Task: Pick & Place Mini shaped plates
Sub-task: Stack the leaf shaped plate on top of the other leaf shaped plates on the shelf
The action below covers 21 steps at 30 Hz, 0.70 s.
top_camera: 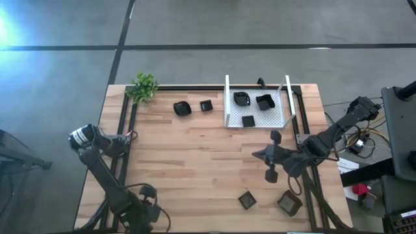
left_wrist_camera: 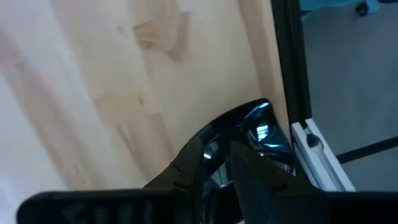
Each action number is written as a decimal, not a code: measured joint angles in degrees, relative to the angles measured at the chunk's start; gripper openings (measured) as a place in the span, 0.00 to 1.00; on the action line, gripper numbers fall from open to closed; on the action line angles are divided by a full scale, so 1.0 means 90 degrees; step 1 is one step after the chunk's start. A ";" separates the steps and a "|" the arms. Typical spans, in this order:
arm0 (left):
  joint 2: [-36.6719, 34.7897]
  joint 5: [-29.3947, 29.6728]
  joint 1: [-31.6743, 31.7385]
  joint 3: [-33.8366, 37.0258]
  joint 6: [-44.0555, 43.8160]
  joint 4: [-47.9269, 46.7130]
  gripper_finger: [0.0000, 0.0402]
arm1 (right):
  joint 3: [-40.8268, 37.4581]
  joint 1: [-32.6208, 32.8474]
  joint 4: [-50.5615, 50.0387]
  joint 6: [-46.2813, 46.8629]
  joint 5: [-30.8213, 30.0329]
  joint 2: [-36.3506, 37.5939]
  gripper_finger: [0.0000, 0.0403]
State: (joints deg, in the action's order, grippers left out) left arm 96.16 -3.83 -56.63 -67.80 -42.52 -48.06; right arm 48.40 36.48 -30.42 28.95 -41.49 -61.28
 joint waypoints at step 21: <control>0.0002 0.0031 -0.0007 0.0708 0.0912 0.0558 0.19 | 0.0000 0.0045 0.0261 0.0002 -0.0010 0.0000 0.02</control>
State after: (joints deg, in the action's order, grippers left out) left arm 96.18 -3.55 -56.69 -61.43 -34.31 -43.05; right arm 48.40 36.88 -28.07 28.97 -41.58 -61.28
